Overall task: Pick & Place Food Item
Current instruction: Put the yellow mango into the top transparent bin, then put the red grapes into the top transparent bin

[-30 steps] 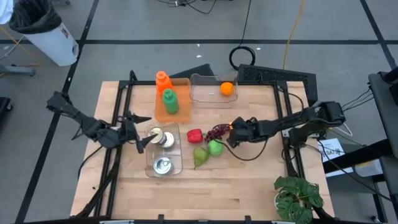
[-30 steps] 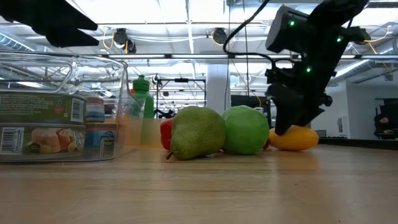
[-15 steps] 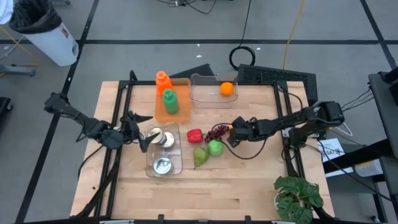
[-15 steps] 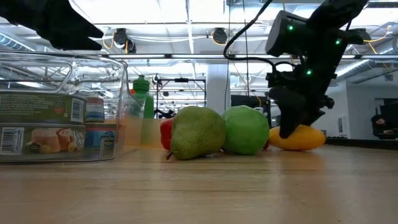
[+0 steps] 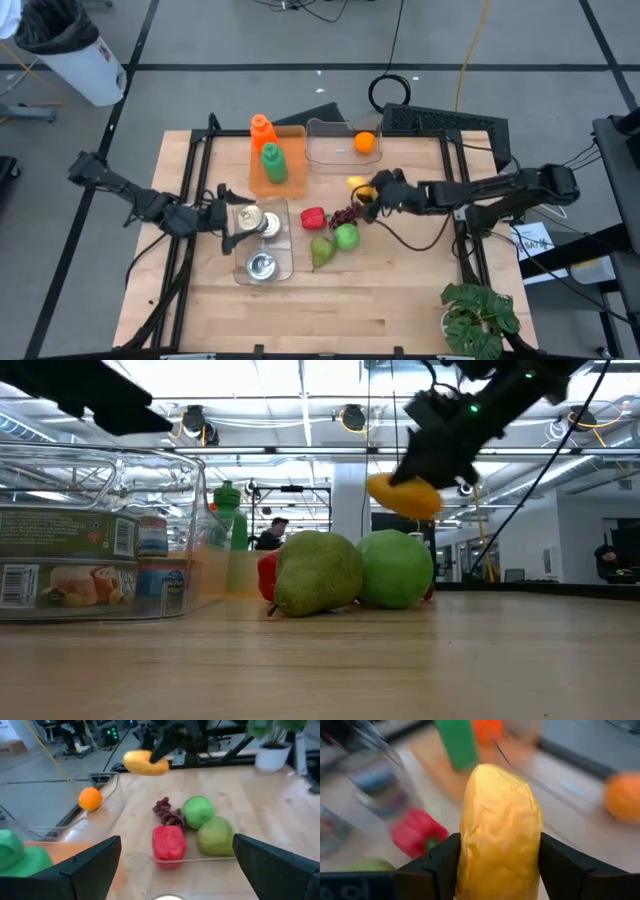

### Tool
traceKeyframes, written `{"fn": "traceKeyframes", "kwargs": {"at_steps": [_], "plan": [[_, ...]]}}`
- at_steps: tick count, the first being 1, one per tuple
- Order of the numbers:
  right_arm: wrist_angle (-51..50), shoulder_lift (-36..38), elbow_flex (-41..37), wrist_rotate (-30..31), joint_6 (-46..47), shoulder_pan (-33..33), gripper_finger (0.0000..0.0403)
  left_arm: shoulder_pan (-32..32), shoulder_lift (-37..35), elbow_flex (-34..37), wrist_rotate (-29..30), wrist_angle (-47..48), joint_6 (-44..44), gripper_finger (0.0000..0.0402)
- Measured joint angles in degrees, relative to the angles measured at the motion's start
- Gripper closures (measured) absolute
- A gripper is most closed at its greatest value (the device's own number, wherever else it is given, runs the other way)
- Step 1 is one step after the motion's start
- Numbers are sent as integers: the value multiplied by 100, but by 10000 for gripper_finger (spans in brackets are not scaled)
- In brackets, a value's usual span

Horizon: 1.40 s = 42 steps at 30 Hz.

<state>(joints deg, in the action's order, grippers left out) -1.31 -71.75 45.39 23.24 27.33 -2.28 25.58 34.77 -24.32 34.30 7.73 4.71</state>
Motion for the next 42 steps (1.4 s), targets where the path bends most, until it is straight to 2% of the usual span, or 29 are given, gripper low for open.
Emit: {"fn": "traceKeyframes", "kwargs": {"at_steps": [2, 7, 14, 17, 22, 27, 33, 37, 42], "plan": [[627, -126, 11, -398, -303, -273, 187, -181, 3, 0, -34, 27, -127, 5], [1466, -441, 72, -906, -743, -1082, 187, -716, 4, 0, -150, 118, -165, 5], [1475, -1227, 854, -1610, -1326, -2133, 187, -1284, 10, 0, -586, 200, -180, 5], [1107, -1676, 1364, -1882, -1554, -2499, 187, -1445, 10, 0, -646, 248, -181, 5], [865, -2423, 1937, -1883, -1894, -2879, 171, -1657, 10, 0, -772, 302, -117, 5], [958, -2713, 1989, -1885, -1948, -2970, 116, -1733, 10, 0, -1040, 324, -66, 5], [654, -2688, 1989, -1888, -1906, -2865, 62, -1732, 10, 0, -1093, 321, -116, 5], [580, -2434, 1987, -2041, -2066, -2645, 55, -1731, 10, 0, -1091, 317, -136, 5], [455, -1858, 1989, -2202, -2228, -2090, 66, -1731, 10, 0, -1286, 319, -9, 5]]}}
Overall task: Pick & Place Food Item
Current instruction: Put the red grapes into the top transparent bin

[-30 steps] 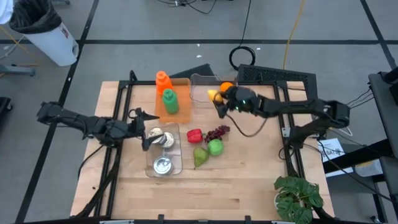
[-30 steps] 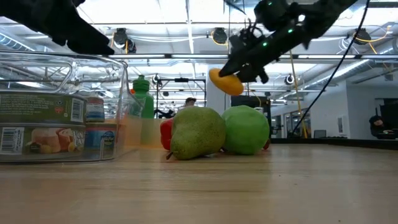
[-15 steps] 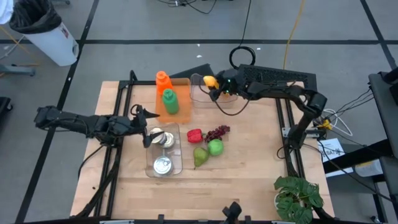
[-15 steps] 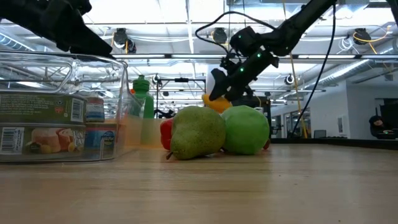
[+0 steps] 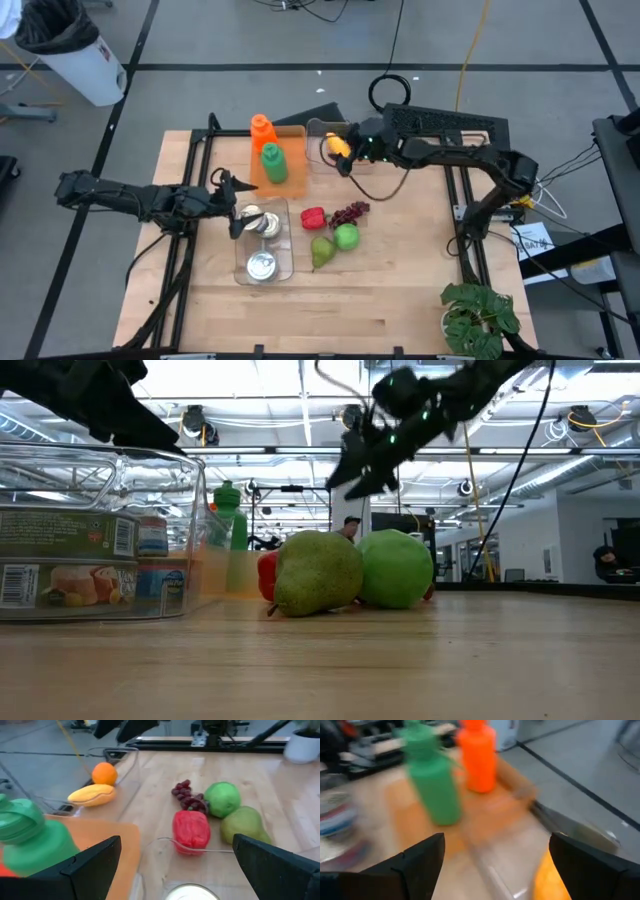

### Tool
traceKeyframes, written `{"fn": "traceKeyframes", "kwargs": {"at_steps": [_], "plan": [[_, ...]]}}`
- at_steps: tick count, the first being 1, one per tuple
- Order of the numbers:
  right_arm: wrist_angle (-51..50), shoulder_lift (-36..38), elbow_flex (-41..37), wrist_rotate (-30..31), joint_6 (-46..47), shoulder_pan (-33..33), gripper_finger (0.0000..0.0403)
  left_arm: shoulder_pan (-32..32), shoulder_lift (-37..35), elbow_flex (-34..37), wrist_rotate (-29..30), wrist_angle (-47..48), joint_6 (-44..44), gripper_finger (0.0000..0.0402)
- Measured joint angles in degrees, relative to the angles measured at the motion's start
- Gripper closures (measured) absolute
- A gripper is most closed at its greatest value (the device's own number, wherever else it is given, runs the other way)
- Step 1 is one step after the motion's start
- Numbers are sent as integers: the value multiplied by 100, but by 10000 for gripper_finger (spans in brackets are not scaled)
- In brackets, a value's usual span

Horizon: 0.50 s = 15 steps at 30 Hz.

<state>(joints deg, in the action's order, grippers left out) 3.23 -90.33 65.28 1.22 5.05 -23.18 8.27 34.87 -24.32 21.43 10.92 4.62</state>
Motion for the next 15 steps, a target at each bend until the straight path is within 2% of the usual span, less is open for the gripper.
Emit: {"fn": "traceKeyframes", "kwargs": {"at_steps": [7, 15], "plan": [[-754, 460, 0, 52, 34, 1003, 73, 0, 0, 0, -144, -2, 16, 5], [-1095, 458, -397, 631, 380, 1932, 73, 0, 0, 0, -43, -116, 136, 5]]}}
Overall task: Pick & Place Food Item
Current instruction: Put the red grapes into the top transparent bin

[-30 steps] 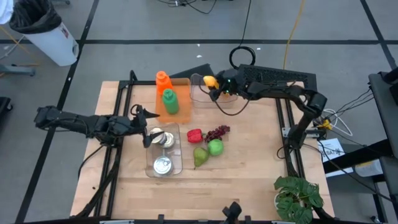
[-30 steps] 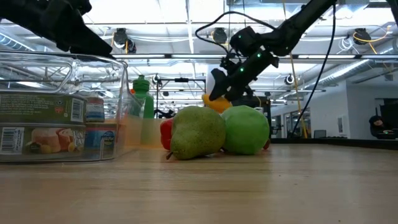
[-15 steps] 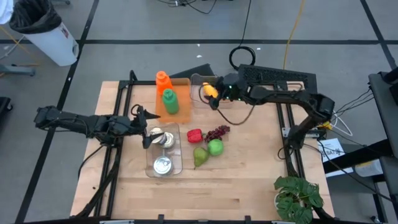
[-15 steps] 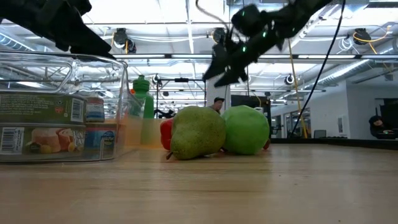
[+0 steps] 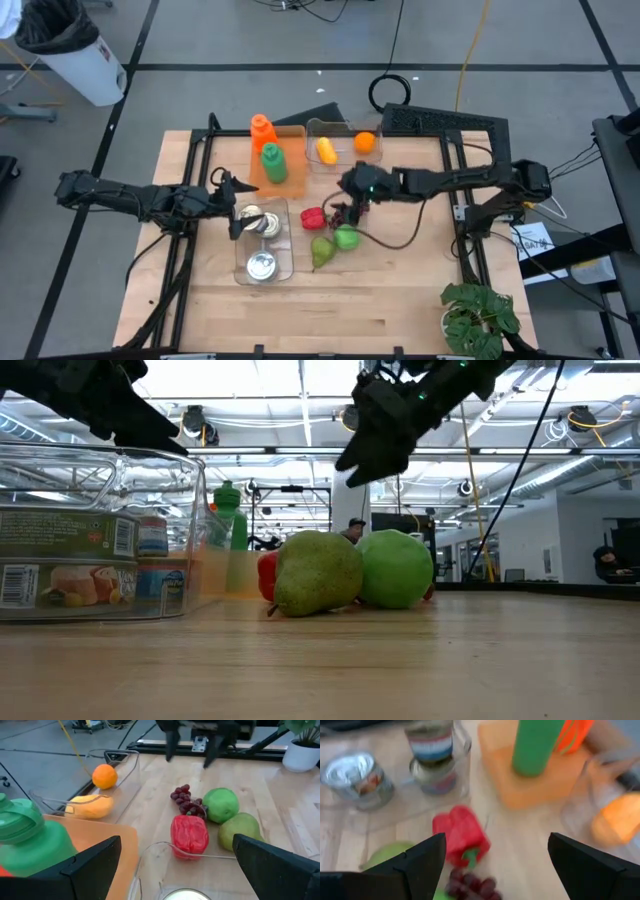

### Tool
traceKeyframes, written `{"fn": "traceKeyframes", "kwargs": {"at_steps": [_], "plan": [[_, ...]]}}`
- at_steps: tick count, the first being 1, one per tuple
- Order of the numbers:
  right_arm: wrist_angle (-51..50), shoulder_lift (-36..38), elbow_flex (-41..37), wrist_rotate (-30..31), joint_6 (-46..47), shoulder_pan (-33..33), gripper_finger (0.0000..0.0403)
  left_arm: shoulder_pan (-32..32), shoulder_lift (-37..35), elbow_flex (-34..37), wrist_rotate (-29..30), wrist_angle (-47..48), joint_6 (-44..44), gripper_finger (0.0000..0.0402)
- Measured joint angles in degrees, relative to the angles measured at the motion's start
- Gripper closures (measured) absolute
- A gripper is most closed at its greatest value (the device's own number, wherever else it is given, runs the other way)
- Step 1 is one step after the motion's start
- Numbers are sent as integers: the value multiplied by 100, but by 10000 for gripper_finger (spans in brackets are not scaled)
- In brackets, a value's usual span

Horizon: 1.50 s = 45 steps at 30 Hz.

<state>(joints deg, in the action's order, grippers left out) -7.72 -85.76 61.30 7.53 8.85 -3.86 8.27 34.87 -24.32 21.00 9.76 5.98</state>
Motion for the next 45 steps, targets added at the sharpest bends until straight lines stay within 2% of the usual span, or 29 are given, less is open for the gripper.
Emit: {"fn": "traceKeyframes", "kwargs": {"at_steps": [8, 13, 21, 30, 36, 40, 45], "plan": [[6, 0, -675, 44, 559, 212, 74, 0, 0, 0, -3, 2, 209, 5], [8, 0, -1153, 734, 790, 143, 74, 0, 0, 0, -2, 2, 219, 5], [37, 0, -1644, 672, 654, 133, 74, 0, 0, 0, 0, -1, 219, 5], [1838, -37, -2512, 580, 289, 131, 74, 0, 0, 0, 4, -53, 218, 5], [2126, -37, -2747, 575, 380, 131, 75, 0, 0, 0, 4, -62, 217, 5], [2150, -99, -2768, 586, 403, 134, 97, 0, 0, 0, 6, -62, 219, 5], [2234, -172, -2771, 588, 438, 134, 161, 0, 0, 0, 6, -62, 217, 5]]}}
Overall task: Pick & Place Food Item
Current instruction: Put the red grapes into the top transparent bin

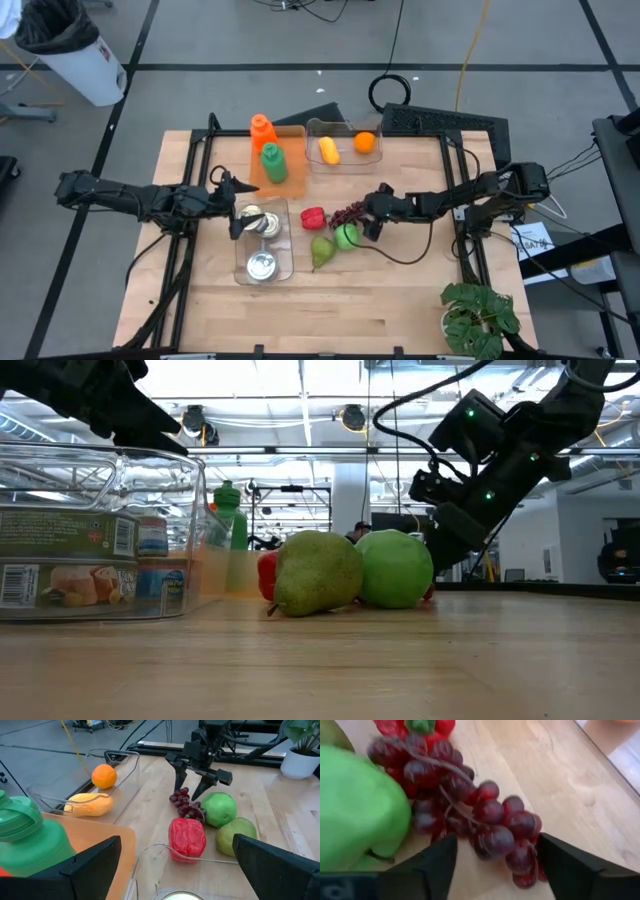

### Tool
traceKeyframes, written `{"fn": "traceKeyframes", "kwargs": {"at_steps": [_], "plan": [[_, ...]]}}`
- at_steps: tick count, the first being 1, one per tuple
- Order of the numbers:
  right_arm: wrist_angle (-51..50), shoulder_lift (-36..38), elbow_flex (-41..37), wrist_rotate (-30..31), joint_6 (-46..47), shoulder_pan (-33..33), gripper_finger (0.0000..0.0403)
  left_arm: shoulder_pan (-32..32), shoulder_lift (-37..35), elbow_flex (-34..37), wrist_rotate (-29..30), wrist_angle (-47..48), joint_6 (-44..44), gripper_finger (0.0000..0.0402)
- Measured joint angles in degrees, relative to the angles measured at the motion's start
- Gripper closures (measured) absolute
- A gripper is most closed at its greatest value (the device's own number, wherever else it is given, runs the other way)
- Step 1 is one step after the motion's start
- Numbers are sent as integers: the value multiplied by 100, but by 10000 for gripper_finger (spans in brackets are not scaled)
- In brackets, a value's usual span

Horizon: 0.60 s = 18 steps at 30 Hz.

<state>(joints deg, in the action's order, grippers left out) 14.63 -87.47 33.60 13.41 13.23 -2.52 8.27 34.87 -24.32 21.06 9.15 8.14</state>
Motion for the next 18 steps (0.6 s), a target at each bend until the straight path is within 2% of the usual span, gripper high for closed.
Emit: {"fn": "traceKeyframes", "kwargs": {"at_steps": [13, 16, 18], "plan": [[1198, 10, 3, -16, -169, -2, 363, 0, 2, 0, 0, 4, 0, 5], [1526, 10, 3, -190, -314, -5, 393, 0, 2, 0, 1, 8, 0, 5], [1781, 10, 3, -319, -371, -11, 397, 0, 2, 0, 0, 12, 1, 5]]}}
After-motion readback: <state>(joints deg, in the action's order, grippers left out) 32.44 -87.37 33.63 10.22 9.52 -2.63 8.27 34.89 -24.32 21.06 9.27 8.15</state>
